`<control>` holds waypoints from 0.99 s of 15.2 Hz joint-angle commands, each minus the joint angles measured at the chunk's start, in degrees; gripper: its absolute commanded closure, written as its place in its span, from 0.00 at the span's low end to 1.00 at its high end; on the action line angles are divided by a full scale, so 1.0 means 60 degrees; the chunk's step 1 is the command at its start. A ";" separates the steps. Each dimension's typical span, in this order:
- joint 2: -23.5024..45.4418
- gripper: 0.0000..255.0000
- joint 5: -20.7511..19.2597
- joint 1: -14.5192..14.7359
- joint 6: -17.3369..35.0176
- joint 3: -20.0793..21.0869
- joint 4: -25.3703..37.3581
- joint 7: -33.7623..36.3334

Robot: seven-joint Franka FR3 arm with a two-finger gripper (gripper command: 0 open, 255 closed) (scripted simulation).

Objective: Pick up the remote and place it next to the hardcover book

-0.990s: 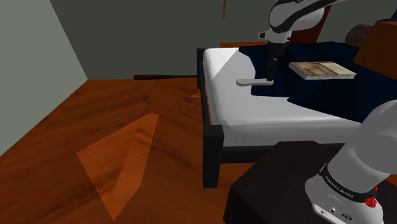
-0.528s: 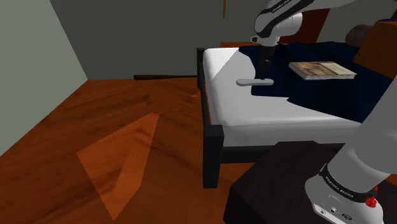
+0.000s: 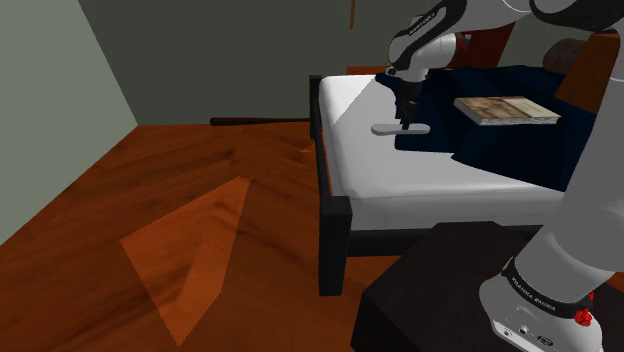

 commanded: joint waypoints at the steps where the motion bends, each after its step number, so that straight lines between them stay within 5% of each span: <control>1: 0.0129 0.00 0.0078 -0.0024 0.0228 0.0025 -0.0108 -0.0070; 11: 0.0238 0.00 0.0142 -0.0040 0.0399 0.0050 -0.0180 -0.0111; 12: 0.0238 1.00 0.0142 -0.0040 0.0399 0.0050 -0.0180 -0.0111; 15: 0.0238 1.00 0.0142 -0.0040 0.0399 0.0050 -0.0180 -0.0111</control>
